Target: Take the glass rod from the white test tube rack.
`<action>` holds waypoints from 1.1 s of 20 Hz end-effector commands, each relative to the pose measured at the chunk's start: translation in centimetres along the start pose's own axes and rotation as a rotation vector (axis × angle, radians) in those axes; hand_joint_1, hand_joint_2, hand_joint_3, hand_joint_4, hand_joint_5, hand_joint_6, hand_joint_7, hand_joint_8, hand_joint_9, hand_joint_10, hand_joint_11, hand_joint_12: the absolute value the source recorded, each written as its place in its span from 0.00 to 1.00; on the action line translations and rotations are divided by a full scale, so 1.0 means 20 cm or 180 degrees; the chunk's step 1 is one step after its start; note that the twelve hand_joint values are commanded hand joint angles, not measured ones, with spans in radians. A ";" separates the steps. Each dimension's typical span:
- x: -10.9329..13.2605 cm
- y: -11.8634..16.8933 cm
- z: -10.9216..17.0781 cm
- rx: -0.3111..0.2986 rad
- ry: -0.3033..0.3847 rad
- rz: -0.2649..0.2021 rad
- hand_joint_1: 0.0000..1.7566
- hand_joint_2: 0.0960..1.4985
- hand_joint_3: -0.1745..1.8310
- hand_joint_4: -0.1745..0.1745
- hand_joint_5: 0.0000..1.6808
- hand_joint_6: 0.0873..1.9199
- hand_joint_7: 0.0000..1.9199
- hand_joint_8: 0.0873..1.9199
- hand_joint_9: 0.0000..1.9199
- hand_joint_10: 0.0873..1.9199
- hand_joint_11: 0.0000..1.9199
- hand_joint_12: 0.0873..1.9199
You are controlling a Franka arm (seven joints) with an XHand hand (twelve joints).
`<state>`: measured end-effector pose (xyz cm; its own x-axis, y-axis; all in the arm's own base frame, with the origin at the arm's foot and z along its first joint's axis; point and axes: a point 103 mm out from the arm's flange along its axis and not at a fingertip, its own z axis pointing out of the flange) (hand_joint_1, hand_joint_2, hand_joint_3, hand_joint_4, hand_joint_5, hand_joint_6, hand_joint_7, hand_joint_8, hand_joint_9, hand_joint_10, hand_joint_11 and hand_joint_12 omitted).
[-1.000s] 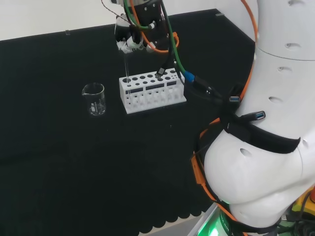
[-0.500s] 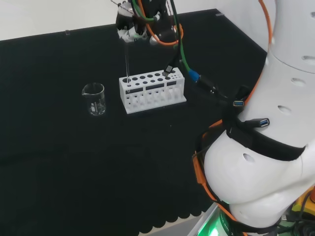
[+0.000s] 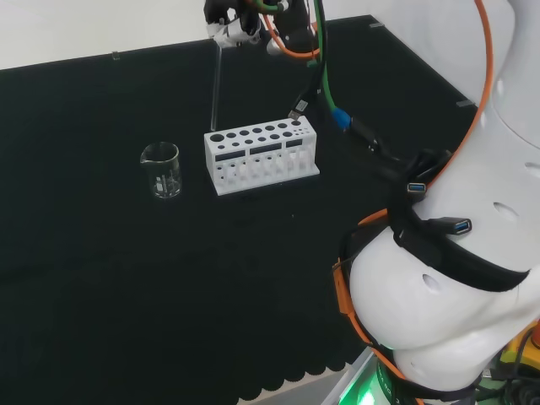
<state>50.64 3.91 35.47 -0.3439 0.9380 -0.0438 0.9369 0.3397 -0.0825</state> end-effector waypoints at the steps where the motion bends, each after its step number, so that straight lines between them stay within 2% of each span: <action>1: 0.02 -0.08 -0.08 -0.0040 0.0045 -0.0032 0.73 0.75 0.00 0.00 0.63 0.43 0.58 0.44 0.85 0.30 0.81 0.34; 2: 0.03 -0.08 -0.08 -0.0042 0.0038 -0.0048 0.73 0.75 0.00 0.00 0.63 0.43 0.58 0.44 0.85 0.30 0.81 0.34; 5: 0.08 -0.10 -0.09 0.0069 -0.0194 -0.0020 0.73 0.75 0.00 0.00 0.63 0.43 0.58 0.44 0.85 0.30 0.81 0.34; 11: 0.10 -0.14 -0.17 -0.0078 0.0007 -0.0059 0.73 0.75 0.00 0.00 0.63 0.43 0.58 0.44 0.85 0.30 0.81 0.34; 14: 0.11 -0.16 -0.19 -0.0133 0.0032 -0.0117 0.73 0.75 0.00 0.00 0.63 0.43 0.58 0.44 0.85 0.30 0.81 0.34; 20: 0.09 -0.18 -0.22 -0.0103 0.0029 -0.0036 0.73 0.75 0.00 0.00 0.63 0.43 0.58 0.44 0.85 0.30 0.81 0.34; 22: 0.12 -0.17 -0.22 -0.0071 -0.0013 -0.0041 0.73 0.75 0.00 0.00 0.63 0.43 0.58 0.44 0.85 0.29 0.81 0.34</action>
